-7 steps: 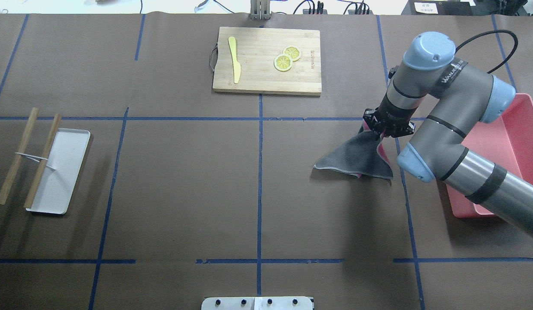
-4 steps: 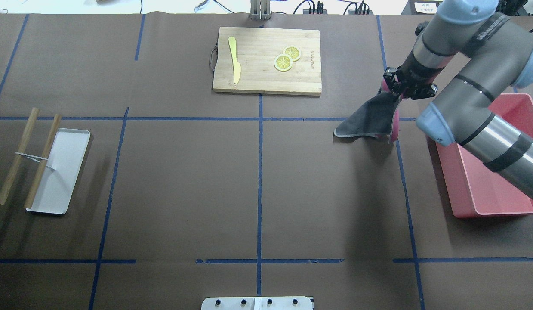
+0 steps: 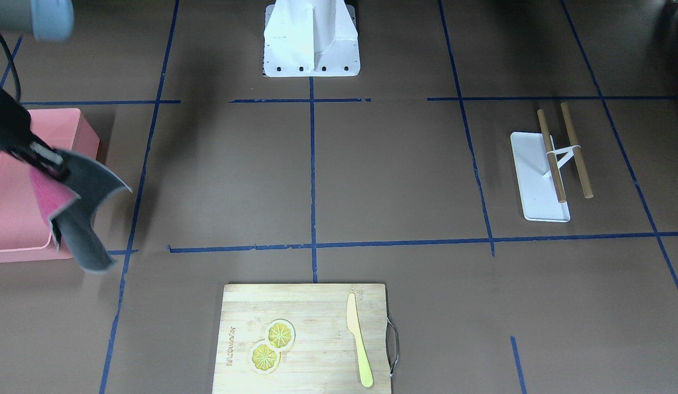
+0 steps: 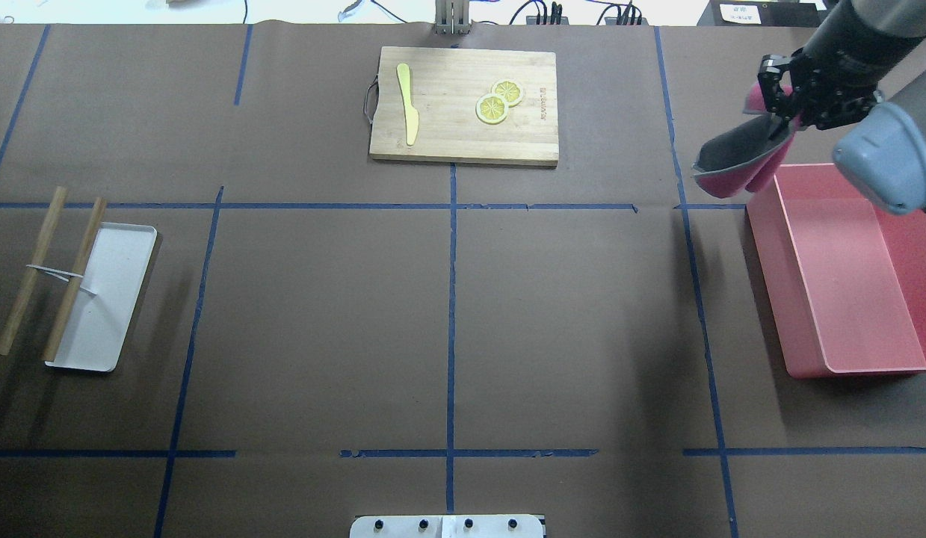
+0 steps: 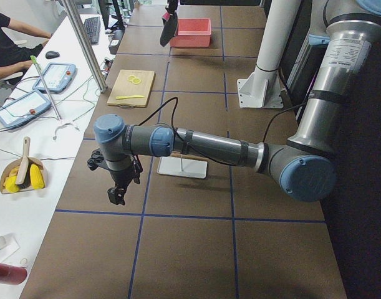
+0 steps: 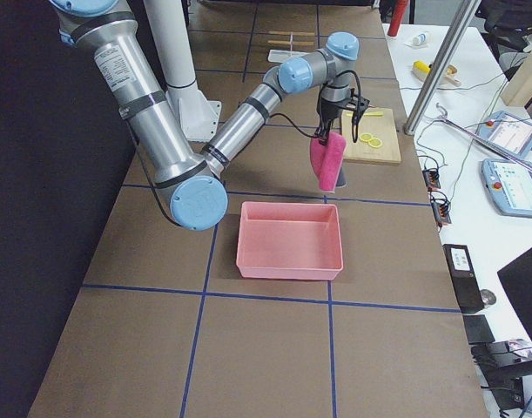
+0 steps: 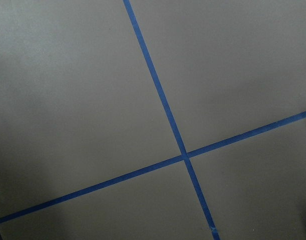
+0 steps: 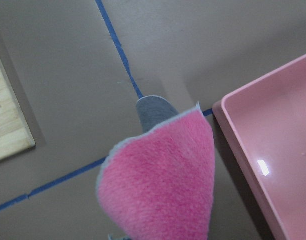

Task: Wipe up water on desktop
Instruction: 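Carry the cloth over the pink bin and release it with the right gripper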

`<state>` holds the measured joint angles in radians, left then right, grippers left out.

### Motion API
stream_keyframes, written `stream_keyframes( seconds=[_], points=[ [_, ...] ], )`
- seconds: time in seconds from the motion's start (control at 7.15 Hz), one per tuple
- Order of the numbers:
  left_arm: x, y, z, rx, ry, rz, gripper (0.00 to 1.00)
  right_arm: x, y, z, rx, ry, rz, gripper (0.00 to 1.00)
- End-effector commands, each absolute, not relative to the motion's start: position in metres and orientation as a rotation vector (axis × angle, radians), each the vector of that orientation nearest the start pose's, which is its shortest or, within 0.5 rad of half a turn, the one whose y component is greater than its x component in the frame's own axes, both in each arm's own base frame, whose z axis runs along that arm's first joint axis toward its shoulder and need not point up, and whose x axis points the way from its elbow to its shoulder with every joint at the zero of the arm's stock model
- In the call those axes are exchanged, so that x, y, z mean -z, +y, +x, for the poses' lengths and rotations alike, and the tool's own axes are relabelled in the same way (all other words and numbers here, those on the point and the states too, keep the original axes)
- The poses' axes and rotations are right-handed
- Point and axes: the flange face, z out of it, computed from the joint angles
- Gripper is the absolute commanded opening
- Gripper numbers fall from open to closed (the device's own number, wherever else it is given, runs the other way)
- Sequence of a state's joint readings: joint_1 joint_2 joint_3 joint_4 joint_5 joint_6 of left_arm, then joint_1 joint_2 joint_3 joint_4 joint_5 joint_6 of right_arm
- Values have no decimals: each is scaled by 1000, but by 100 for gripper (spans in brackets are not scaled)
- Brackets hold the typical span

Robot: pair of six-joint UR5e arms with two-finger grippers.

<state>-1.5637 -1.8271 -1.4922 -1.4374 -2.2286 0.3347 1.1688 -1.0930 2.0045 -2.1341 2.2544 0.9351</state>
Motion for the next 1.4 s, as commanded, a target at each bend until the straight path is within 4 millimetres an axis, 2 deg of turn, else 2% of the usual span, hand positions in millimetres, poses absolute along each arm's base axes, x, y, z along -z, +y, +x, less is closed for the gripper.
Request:
stream_keyframes(
  seconds=[0.0, 0.14, 0.28, 0.42, 0.7, 0.98, 1.26],
  points=[
    [-581, -597, -68, -348, 646, 146, 100, -271, -517, -60, -258, -701, -100, 0],
    [-581, -597, -69, -347, 646, 148, 100, -313, -509, -29, -147, -684, -91, 0],
    [-582, -597, -68, -348, 646, 145, 100, -369, -494, -7, -29, -670, -111, 0],
    [-587, -596, -69, -343, 646, 135, 100, -406, -478, 5, 18, -670, -129, 0],
    [-609, -586, -68, -333, 652, 98, 100, -434, -475, 4, 8, -674, -143, 4],
    [-628, -573, -69, -324, 657, 69, 100, -431, -478, 3, 23, -685, -97, 100],
    [-650, -554, -69, -323, 662, 52, 100, -429, -481, 2, 32, -694, -77, 100]
  ],
)
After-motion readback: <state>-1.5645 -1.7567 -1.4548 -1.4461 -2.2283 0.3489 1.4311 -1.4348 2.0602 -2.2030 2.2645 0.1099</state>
